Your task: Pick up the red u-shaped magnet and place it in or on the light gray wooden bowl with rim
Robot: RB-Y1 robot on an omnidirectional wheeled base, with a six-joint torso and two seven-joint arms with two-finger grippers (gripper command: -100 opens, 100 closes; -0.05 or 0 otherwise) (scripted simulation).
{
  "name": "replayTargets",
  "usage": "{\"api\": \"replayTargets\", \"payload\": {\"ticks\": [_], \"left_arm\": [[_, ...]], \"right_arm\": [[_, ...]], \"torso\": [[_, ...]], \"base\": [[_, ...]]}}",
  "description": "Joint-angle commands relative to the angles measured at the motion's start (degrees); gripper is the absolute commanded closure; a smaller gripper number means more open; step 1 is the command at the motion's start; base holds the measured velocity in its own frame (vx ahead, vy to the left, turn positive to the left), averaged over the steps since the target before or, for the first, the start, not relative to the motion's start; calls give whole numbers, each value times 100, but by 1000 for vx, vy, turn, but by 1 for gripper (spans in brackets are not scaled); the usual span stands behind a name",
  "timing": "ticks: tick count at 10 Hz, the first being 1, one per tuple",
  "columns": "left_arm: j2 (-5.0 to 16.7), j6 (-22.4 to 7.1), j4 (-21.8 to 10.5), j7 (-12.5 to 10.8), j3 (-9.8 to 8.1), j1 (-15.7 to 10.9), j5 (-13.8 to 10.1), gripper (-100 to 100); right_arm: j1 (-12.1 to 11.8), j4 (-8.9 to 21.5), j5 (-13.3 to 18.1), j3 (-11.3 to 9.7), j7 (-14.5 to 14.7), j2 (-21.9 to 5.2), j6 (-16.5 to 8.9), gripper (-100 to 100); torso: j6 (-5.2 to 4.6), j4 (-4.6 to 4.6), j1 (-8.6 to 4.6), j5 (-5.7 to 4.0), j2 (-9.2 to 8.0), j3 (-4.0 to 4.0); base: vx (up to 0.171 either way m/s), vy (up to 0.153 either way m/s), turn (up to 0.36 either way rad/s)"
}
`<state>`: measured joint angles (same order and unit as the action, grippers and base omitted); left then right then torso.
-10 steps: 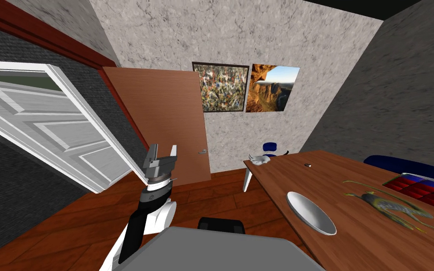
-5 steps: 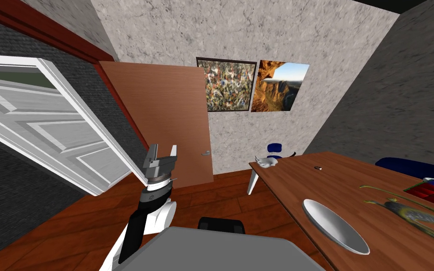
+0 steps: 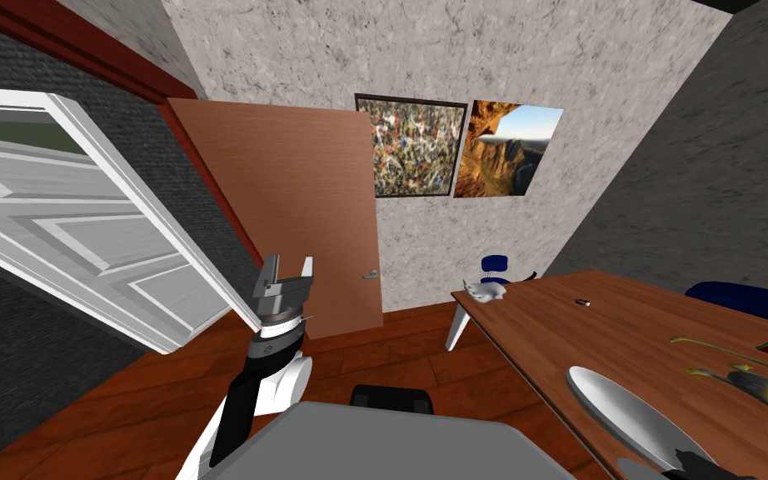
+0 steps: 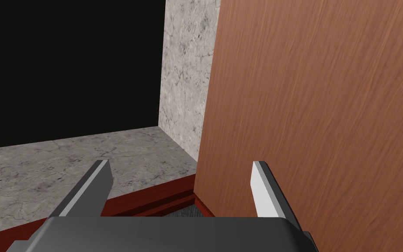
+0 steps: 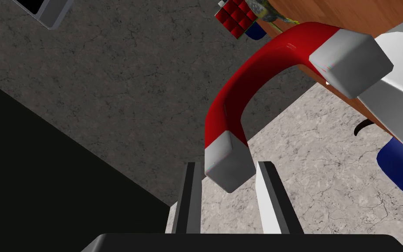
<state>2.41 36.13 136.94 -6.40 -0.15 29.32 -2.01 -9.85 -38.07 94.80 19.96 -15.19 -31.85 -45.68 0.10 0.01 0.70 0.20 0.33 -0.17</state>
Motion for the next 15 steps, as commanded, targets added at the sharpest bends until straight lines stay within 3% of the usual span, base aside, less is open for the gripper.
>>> {"api": "replayTargets", "payload": {"ticks": [1, 6, 8, 9, 13, 14, 15], "left_arm": [[0, 0, 0, 0, 0, 0, 0, 0], [1, 0, 0, 0, -1, -1, 0, 0], [1, 0, 0, 0, -1, -1, 0, 0], [1, 0, 0, 0, -1, -1, 0, 0], [1, 0, 0, 0, -1, -1, 0, 0], [1, 0, 0, 0, -1, -1, 0, 0], [1, 0, 0, 0, -1, -1, 0, 0]], "right_arm": [[97, -18, -44, 15, 92, -182, 132, 100], [230, -125, -162, 72, 305, -535, 384, 100], [228, -41, -125, 48, 200, -530, 340, 100], [225, -61, -132, 55, 230, -530, 346, -100], [226, -59, -131, 54, 228, -530, 345, -100], [226, -59, -131, 54, 228, -530, 345, 0], [363, 26, -418, -233, 363, -681, 209, -100]], "torso": [[0, 0, 0, 0, 0, 0], [88, -8, -38, -13, 56, -25], [109, -9, -31, -16, 73, -33], [110, -9, -40, -19, 70, -31], [109, -11, -52, -22, 64, -27], [109, -11, -53, -22, 63, -27], [109, -11, -53, -22, 63, -27]], "base": [[82, 155, -32], [56, 100, 8], [25, 42, -2], [0, 0, 0], [0, 0, 0], [0, 0, 0], [-88, -2, 155]]}}
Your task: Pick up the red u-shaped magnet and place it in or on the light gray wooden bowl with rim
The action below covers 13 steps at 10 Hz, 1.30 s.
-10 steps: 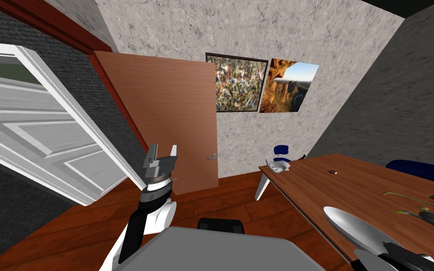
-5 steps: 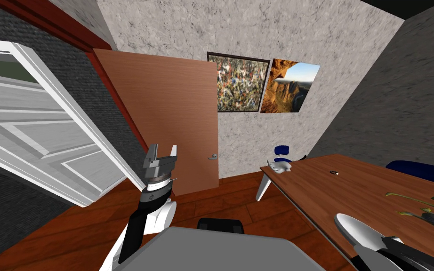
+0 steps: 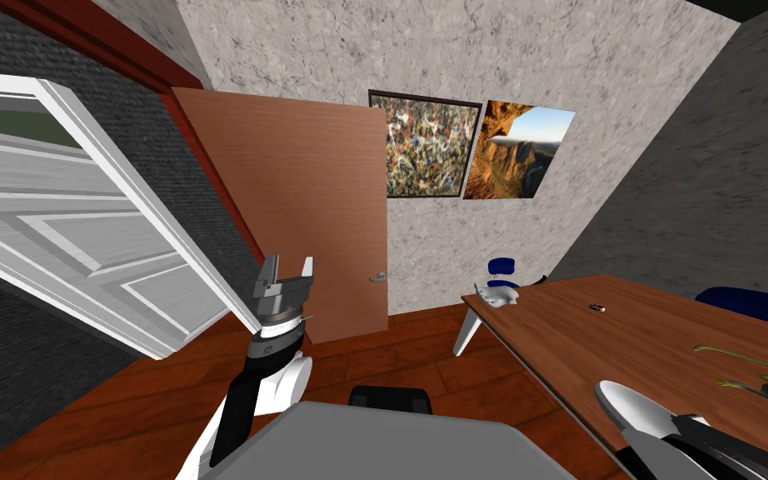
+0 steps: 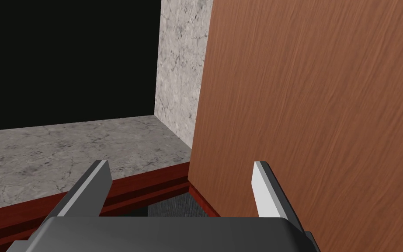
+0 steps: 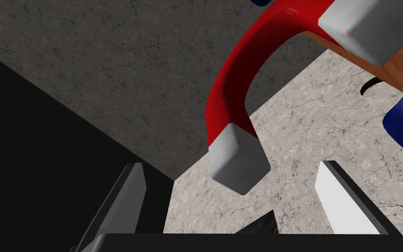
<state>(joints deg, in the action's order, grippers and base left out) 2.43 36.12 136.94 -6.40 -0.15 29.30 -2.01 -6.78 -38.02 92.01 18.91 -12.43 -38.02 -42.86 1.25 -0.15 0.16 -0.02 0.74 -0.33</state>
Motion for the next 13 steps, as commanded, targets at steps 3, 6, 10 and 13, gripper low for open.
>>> {"api": "replayTargets", "payload": {"ticks": [3, 6, 10, 13], "left_arm": [[0, 0, 0, 0, 0, 0, 0, 0], [0, 0, 0, 0, 0, 0, 0, 0], [0, 0, 0, 0, 0, 1, 0, 0], [0, 0, 0, 0, 0, 1, 0, 0]], "right_arm": [[193, 107, -677, -485, 222, -216, -210, -100], [330, 193, -1191, -808, 356, -367, -346, -100], [468, 278, -1736, -1130, 491, -518, -482, -100], [742, 449, -2352, -1644, 761, -820, -755, -100]], "torso": [[-2, -5, -7, -1, -22, 13], [-1, -3, 3, 0, -9, 6], [-8, -3, -6, -2, -12, 8], [-8, -2, 1, -1, -8, 6]], "base": [[-117, -15, 105], [-80, 3, 75], [-73, -9, 48], [-103, 5, 114]]}}
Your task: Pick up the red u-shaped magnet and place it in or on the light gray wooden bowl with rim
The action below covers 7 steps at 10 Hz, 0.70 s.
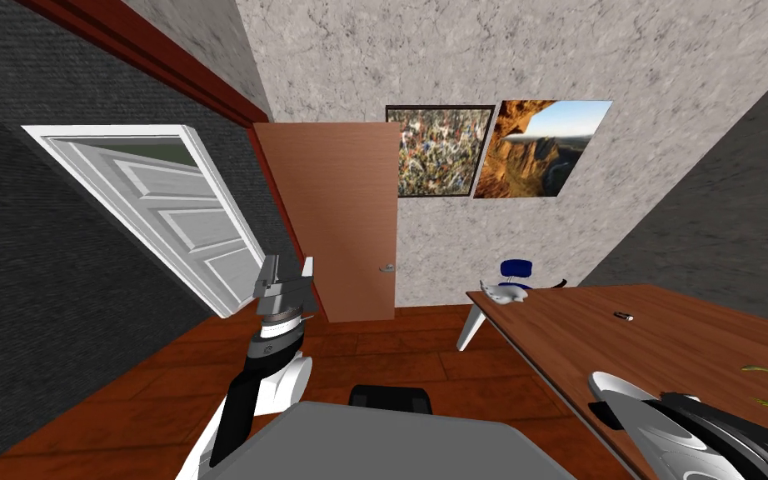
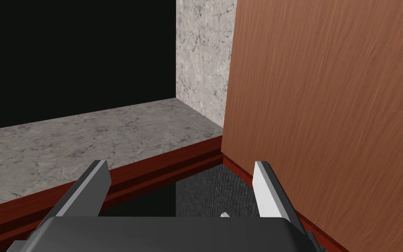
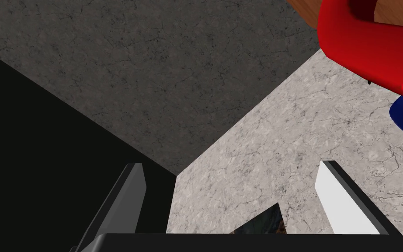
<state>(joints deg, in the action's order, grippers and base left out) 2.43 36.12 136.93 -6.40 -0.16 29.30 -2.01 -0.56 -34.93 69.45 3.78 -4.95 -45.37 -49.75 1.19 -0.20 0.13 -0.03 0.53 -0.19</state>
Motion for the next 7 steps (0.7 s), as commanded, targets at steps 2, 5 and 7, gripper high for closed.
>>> {"api": "replayTargets", "payload": {"ticks": [2, 5, 7], "left_arm": [[0, 0, 0, 0, 0, 0, 0, 0], [0, 0, 0, 0, 0, 1, 0, 0], [0, 0, 0, 0, 0, 0, 0, 0]], "right_arm": [[120, 141, -421, -262, 13, -85, -65, -100], [257, 226, -892, -585, 147, -236, -202, -100], [394, 312, -1215, -907, 282, -387, -338, -100]], "torso": [[-2, -1, -1, -1, 0, 1], [-3, 1, 4, 0, 8, -4], [2, 4, 2, 0, 19, -11]], "base": [[-86, -3, 48], [-81, 9, 68], [-83, 2, 123]]}}
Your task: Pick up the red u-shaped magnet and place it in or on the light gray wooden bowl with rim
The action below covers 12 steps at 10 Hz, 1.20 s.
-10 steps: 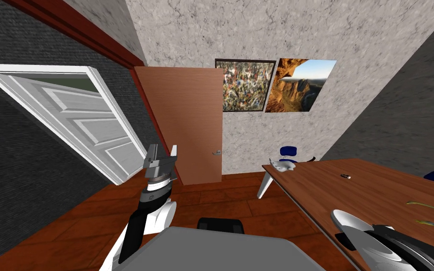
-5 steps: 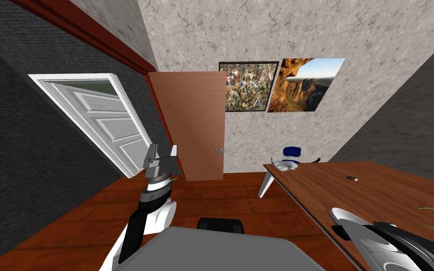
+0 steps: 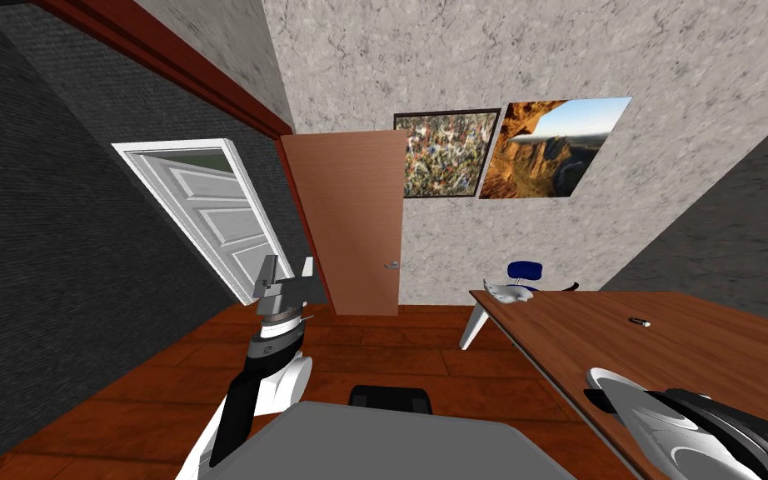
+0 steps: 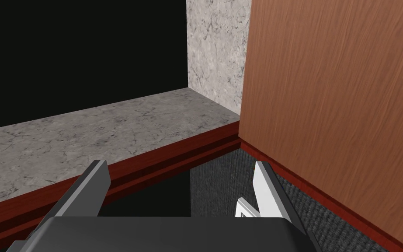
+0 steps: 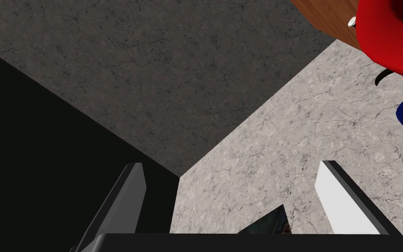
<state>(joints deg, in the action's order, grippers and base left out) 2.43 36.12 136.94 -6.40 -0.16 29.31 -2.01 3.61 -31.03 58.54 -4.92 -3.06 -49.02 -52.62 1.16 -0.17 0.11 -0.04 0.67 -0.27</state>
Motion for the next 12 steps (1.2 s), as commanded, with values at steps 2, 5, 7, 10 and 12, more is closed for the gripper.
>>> {"api": "replayTargets", "payload": {"ticks": [2, 5, 7, 10, 12], "left_arm": [[0, 0, 0, 0, 0, 1, 0, 0], [0, 0, 0, 0, 0, 0, 0, 0], [0, 0, 0, 0, 0, 0, 0, 0], [0, 0, 0, 0, 0, 1, 0, 0], [0, 0, 0, 0, 0, 1, 0, 0]], "right_arm": [[114, 8, -441, -324, 227, -173, -186, -100], [251, 94, -922, -636, 362, -324, -322, -100], [251, 94, -1184, -682, 362, -324, -322, -100], [260, 116, -1099, -673, 345, -322, -306, 0], [260, 116, -1100, -673, 345, -322, -306, 0]], "torso": [[-2, 2, -1, -1, 9, -5], [-3, 1, 4, 0, 5, -2], [-1, 0, 3, 0, -1, 1], [-1, 6, 0, -1, 26, -15], [-1, 7, 0, -1, 30, -17]], "base": [[-67, -1, 48], [-82, 10, 82], [-70, 5, 41], [-5, 1, -3], [0, 0, 0]]}}
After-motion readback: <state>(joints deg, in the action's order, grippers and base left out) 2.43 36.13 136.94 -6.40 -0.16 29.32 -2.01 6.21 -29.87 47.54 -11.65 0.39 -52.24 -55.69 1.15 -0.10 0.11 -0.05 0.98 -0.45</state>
